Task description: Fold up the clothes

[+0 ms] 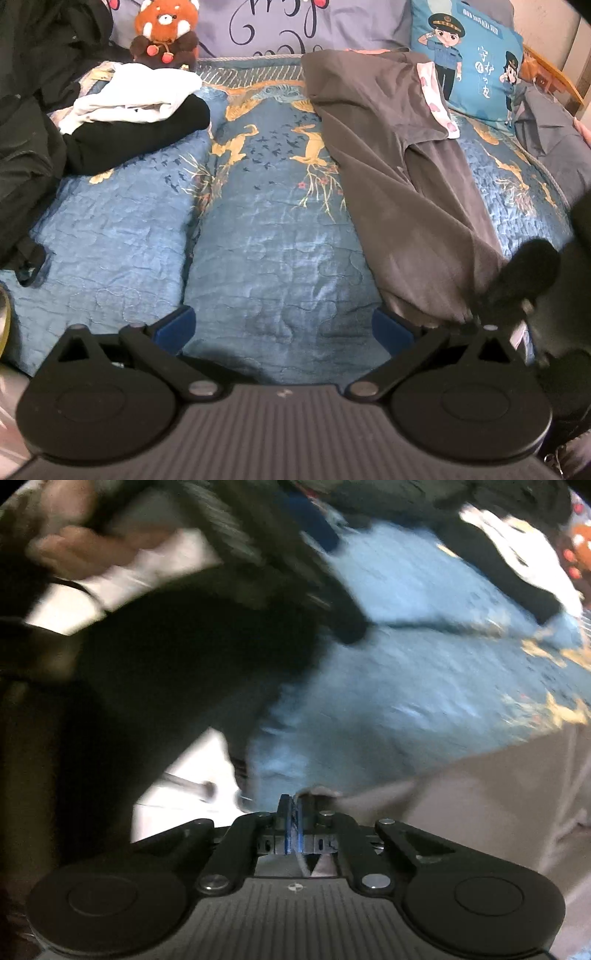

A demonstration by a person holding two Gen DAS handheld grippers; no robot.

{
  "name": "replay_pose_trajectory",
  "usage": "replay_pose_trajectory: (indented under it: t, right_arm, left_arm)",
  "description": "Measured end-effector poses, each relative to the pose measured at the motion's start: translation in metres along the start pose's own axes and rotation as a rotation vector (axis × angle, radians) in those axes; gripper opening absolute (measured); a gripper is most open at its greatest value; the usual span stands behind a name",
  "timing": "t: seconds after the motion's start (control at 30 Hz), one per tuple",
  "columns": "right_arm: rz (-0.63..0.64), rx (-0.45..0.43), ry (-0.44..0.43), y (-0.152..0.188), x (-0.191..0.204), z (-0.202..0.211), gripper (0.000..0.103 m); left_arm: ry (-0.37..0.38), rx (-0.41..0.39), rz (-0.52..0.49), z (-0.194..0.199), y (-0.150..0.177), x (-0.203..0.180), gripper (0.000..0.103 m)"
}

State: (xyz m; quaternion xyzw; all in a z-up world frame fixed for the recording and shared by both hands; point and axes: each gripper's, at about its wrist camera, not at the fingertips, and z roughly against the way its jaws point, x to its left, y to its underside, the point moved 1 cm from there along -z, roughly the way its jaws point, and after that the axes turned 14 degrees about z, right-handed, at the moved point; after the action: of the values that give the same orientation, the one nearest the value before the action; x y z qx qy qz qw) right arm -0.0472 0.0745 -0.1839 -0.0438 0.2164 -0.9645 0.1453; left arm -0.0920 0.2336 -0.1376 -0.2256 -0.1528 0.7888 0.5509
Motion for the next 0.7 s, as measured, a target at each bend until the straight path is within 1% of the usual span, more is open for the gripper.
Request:
replay_pose_trajectory:
  t: [0.07,0.13,0.23,0.27,0.33,0.37,0.47,0.5,0.53,0.57,0.6,0.63,0.67,0.7]
  right_arm:
    - [0.03,-0.021,-0.043,-0.005,0.016,0.007,0.003]
    - [0.072,-0.018,-0.061,-0.009,0.032,0.012,0.004]
    - [0.09,-0.058,-0.083,-0.012,0.044,0.029,0.003]
    - [0.09,-0.08,-0.082,-0.013,0.047,0.037,0.003]
    - [0.068,-0.155,-0.042,-0.016,0.043,0.063,0.003]
    - [0.056,-0.178,-0.035,-0.017,0.041,0.071,0.003]
    - [0.031,-0.175,-0.075,-0.018,0.038,0.072,0.004]
    - [0.022,-0.174,-0.088,-0.018,0.038,0.072,0.008]
    - [0.014,-0.173,-0.102,-0.019,0.037,0.073,0.016]
    - [0.01,-0.153,-0.12,-0.019,0.037,0.067,0.025]
    - [0.014,-0.102,-0.148,-0.017,0.043,0.049,0.03]
    - [0.02,-0.046,-0.18,-0.013,0.05,0.03,0.039]
    - [0.019,-0.006,-0.207,-0.008,0.056,0.015,0.04]
    - [0.008,0.01,-0.226,-0.003,0.06,0.005,0.036]
  left_arm:
    - [0.003,-0.002,-0.003,0.001,0.001,-0.001,0.102]
    - [0.005,-0.003,-0.006,0.002,0.001,-0.002,0.102]
    - [0.008,-0.012,-0.005,0.005,0.001,-0.002,0.102]
    - [0.009,-0.015,-0.005,0.007,0.001,-0.002,0.102]
    - [0.012,-0.02,-0.001,0.009,0.001,-0.003,0.102]
    - [0.013,-0.022,0.001,0.01,0.001,-0.003,0.102]
    - [0.009,-0.021,0.005,0.011,0.0,-0.004,0.102]
    - [0.008,-0.02,0.004,0.011,0.0,-0.005,0.102]
    - [0.008,-0.019,0.001,0.011,0.001,-0.006,0.102]
    - [0.008,-0.019,-0.002,0.012,0.001,-0.006,0.102]
    - [0.009,-0.02,-0.004,0.012,0.001,-0.007,0.102]
    - [0.011,-0.02,-0.005,0.013,0.002,-0.008,0.102]
    - [0.012,-0.019,-0.007,0.013,0.002,-0.008,0.103]
    - [0.014,-0.017,-0.009,0.013,0.002,-0.009,0.103]
